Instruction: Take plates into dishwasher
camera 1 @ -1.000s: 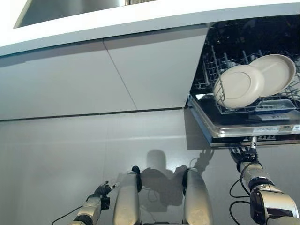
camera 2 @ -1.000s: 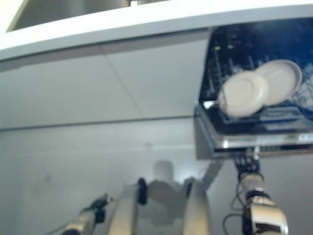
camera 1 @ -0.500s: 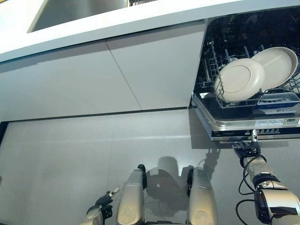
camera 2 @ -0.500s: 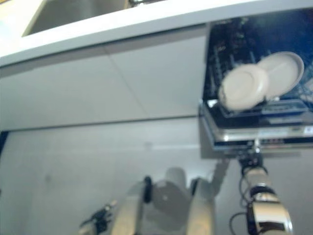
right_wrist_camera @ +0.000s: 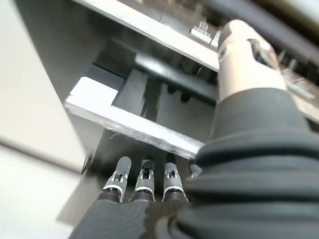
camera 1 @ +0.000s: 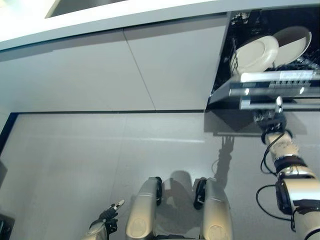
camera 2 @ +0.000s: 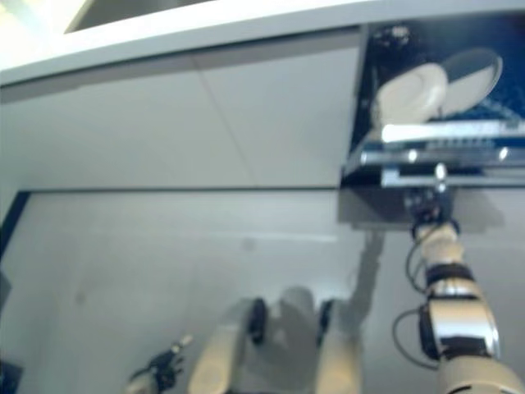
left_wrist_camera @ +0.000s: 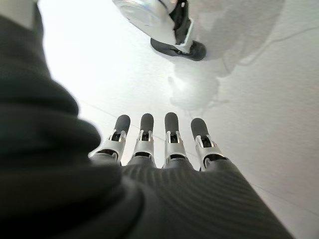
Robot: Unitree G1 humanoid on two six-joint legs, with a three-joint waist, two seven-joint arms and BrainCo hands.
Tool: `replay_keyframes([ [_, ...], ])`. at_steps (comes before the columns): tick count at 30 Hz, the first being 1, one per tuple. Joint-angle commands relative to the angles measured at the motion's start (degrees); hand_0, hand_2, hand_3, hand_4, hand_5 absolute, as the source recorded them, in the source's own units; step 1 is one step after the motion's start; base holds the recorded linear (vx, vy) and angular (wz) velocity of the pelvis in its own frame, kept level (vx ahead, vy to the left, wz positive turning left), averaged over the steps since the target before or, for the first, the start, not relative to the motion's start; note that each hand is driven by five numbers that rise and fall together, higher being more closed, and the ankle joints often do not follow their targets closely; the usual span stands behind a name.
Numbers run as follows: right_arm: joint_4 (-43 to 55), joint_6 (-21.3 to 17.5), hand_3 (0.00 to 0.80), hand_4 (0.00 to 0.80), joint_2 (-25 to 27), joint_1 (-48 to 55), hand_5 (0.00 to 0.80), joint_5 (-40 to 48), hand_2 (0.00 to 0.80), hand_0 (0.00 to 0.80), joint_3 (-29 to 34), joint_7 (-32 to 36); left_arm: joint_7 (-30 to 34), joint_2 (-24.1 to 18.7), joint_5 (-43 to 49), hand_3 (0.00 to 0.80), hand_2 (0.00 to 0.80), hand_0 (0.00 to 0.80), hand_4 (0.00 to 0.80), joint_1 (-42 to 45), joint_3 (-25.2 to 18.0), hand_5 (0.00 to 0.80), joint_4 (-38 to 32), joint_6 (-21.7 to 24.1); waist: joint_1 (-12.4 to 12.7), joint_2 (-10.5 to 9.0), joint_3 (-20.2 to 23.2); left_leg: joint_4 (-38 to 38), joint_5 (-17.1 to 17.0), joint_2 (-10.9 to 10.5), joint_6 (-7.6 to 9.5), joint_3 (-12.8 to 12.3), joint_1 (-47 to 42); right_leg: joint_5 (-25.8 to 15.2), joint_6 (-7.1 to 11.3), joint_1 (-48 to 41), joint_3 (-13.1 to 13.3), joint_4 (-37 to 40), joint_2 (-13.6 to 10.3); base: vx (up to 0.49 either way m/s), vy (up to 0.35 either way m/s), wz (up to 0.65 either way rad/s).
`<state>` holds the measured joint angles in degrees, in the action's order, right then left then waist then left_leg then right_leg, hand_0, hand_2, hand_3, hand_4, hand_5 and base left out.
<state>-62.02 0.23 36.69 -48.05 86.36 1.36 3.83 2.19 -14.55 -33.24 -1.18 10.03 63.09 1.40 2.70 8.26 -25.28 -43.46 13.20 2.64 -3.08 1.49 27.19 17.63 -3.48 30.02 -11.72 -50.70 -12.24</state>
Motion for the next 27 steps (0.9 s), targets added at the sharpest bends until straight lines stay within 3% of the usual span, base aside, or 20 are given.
replay_keyframes([
  [1, 8.8, -3.4, 0.0, 0.0, 2.8, -17.0, 0.0, -4.1, 0.0, 0.0, -1.0, 8.5, 0.3, -2.6, 1.0, 0.0, 0.0, 0.0, 0.0, 0.1, 1.7, 0.0, -0.1, 0.7, 3.4, -3.02, 4.6, -4.4, -2.6, 0.4, 2.82, -2.0, -1.5, -5.2, 0.3, -7.0, 3.4, 8.3, 1.1, -0.055, 0.001, 0.0],
  [3, 8.0, -3.3, 0.0, 0.0, 3.3, -16.7, 0.0, -9.8, 0.0, 0.0, -1.7, 5.5, 1.1, -3.0, 1.3, 0.0, 0.0, 0.0, 0.0, -0.2, 1.6, 0.0, 0.1, 2.2, 3.2, -3.25, 4.7, -3.9, -2.9, 0.7, 2.63, -2.2, -1.8, -5.4, 0.31, -7.3, 3.3, 8.8, 1.2, -0.097, 0.008, 0.01],
  [4, 7.4, -3.1, 0.0, 0.0, 3.7, -16.4, 0.0, -14.3, 0.0, 0.0, -2.2, 3.2, 1.1, -3.0, 1.1, 0.0, 0.0, 0.0, 0.0, -0.5, 1.7, 0.0, -0.3, 2.5, 3.1, -3.49, 4.6, -2.8, -4.6, 0.9, 2.87, -2.8, -1.7, -7.1, -0.09, -7.4, 2.6, 10.2, 1.1, -0.125, 0.008, 0.01],
  [7, 1.6, -2.0, 0.0, 0.0, 6.7, -14.4, 0.0, -34.9, 0.0, 0.0, -5.6, -2.7, 0.8, -3.2, 1.3, 0.0, 0.0, 0.0, 0.0, -1.6, 1.6, 0.0, -1.0, 2.2, 2.8, -4.4, 5.0, 1.0, -5.5, 1.7, 2.5, -3.6, -3.9, -8.5, 0.33, -9.7, 2.2, 13.9, 1.2, -0.065, 0.016, 0.09],
  [11, -2.6, 1.0, 0.0, 0.0, 9.8, -11.1, 0.0, -42.5, 0.0, 0.0, -9.0, -2.7, 0.8, -3.8, 2.5, 0.0, 0.0, 0.0, 0.0, -2.8, 1.5, 0.0, 0.2, 2.7, 2.3, -5.66, 5.9, 7.8, -6.9, 2.4, 2.02, -5.0, -8.0, -10.6, 1.5, -13.5, 1.8, 20.2, 1.0, 0.005, 0.037, 0.06],
  [14, -2.5, 2.1, 0.0, 0.0, 8.1, -5.1, 0.0, -47.5, 0.0, 0.0, -8.5, -3.9, 0.2, -4.5, 7.3, 0.0, 0.0, 0.0, 0.0, -3.9, 2.0, 0.0, 2.3, 3.4, 1.5, -6.82, 7.4, 14.1, -8.3, 3.0, 1.35, -5.9, -12.1, -12.4, 2.98, -17.2, 1.6, 26.2, 1.0, 0.06, 0.032, -0.06],
  [17, 0.2, 4.2, 0.0, 0.0, 4.2, 5.5, 0.0, -51.0, 0.0, 0.0, -8.7, -3.0, -0.4, -5.5, 13.1, 0.0, 0.0, 0.0, 0.0, -4.7, 4.7, 0.0, 3.2, 3.1, 0.1, -8.17, 10.0, 22.8, -9.0, 3.3, 0.82, -7.2, -17.9, -15.4, 5.13, -22.3, 2.3, 35.0, 1.3, 0.14, 0.064, -0.08],
  [22, -0.3, 1.8, 0.0, 0.0, -4.6, 22.8, 0.0, -59.5, 0.0, 0.0, -9.2, -1.0, 0.6, -5.1, 16.6, 0.0, 0.0, 0.0, 0.0, -4.4, 5.3, 0.0, 4.9, 1.5, -1.6, -9.15, 15.7, 37.3, -12.5, 2.6, 0.17, -7.3, -25.7, -21.2, 8.81, -28.7, 3.9, 48.0, 1.4, 0.185, 0.078, -0.03],
  [27, -5.9, 0.2, 0.0, 0.0, -13.4, 33.6, 0.0, -65.6, 0.0, 0.0, -10.7, -0.7, 2.4, -4.1, 21.3, 0.0, 0.0, 0.0, 0.0, -4.7, 6.0, 0.0, 8.6, -1.9, -2.6, -9.23, 19.4, 46.5, -15.3, 2.4, -0.09, -8.4, -30.1, -24.8, 10.63, -31.6, 3.1, 54.6, 1.6, 0.083, 0.073, -0.01],
])
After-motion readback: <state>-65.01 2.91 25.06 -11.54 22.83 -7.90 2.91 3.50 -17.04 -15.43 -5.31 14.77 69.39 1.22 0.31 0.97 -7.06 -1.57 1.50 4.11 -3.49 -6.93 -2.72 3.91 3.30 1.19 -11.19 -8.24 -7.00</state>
